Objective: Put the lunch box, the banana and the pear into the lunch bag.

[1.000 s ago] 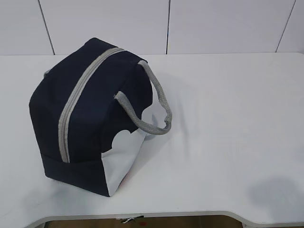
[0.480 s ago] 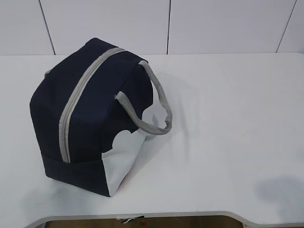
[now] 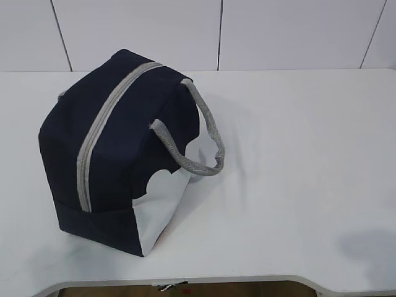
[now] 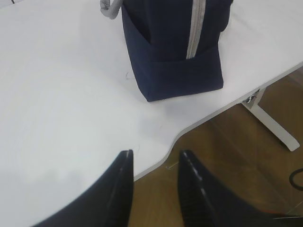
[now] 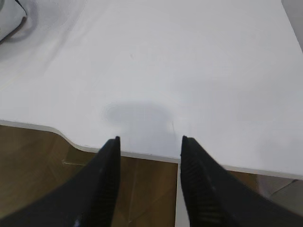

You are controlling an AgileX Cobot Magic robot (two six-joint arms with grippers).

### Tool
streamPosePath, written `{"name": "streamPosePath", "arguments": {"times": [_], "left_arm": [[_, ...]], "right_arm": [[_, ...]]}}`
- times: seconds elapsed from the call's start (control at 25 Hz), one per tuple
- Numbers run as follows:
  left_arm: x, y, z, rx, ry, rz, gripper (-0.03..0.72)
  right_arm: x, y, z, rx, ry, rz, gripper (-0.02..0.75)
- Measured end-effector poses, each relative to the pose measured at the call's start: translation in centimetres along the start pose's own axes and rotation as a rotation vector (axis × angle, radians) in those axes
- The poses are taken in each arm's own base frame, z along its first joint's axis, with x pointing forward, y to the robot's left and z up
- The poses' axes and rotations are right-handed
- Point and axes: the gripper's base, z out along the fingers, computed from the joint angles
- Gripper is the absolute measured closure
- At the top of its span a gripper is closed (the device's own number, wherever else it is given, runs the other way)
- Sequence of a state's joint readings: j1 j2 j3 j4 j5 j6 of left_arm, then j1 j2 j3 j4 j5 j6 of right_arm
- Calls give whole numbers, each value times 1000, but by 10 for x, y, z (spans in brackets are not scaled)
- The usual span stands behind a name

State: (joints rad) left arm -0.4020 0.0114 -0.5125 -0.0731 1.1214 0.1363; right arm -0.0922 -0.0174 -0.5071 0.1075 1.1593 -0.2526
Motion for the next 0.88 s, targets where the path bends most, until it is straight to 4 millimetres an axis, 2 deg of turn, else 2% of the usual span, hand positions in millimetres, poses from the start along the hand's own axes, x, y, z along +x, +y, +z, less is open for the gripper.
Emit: {"name": "streamPosePath", "arguments": {"times": [0.44, 0.88], "left_arm": [[0, 0, 0, -7, 0, -4, 446], [-1, -2, 2, -249, 16, -146, 446]], "right_arm": [[0, 0, 0, 2, 0, 5, 383], [0, 0, 0, 2, 0, 5, 383]]}}
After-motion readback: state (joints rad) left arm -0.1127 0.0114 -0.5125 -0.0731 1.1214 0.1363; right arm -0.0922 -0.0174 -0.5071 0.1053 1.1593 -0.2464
